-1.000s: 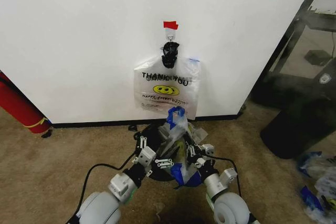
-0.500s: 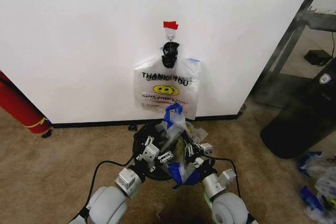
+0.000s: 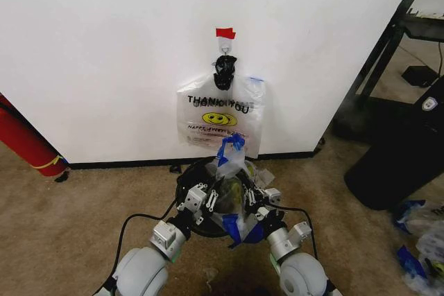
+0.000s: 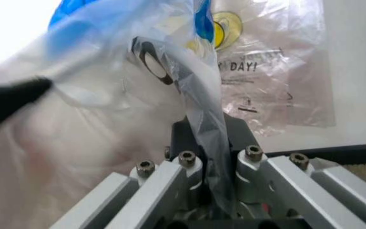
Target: Pick up the garbage bag from the wall and place it over the trash bin.
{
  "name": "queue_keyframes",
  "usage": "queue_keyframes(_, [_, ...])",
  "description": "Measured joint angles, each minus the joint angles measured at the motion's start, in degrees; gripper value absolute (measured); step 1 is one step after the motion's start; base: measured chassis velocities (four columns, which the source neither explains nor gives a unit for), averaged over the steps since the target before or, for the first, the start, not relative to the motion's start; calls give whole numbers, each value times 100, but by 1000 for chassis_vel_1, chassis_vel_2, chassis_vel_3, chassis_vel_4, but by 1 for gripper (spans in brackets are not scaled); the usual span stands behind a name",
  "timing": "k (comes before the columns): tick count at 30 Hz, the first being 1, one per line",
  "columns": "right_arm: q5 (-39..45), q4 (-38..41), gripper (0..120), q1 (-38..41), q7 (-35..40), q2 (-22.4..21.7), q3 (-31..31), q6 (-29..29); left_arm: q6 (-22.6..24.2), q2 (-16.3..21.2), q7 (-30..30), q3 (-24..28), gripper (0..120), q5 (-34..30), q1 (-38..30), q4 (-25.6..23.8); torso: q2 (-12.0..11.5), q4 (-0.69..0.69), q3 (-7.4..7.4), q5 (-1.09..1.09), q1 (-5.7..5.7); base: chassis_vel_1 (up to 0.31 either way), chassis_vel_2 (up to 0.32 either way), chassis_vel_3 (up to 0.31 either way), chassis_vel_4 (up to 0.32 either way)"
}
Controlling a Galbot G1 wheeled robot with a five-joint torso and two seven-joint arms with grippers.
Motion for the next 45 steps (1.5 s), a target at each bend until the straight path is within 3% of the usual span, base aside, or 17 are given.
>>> queue_keyframes(10, [112,13,1,-25,-93,-127,85,35,74,518,-240,-418,0,-60,6,-111,0,0,0,0,0,0,0,0,0])
queue_keyframes(22, [972,96,1,32,-557,-366,221,-99,227,1150,-244,-1075,0,-104,123,-40,0,0,0,0,0,0,0,0,0])
queue_keyframes(36, [2018,-5,1,236,-935,-340,348,65,72,1140,82,-1089,0,-114,56,314,0,0,0,0,0,0,0,0,0])
queue_keyframes(43, [2000,-106,1,256,-950,-239,316,127,-386,1033,74,-926,0,-382,35,364,0,0,0,0,0,0,0,0,0])
queue_keyframes(45, [1881,-221,1,305,-843,-144,277,148,-603,986,70,-893,6,-495,46,378,0,0,0,0,0,0,0,0,0])
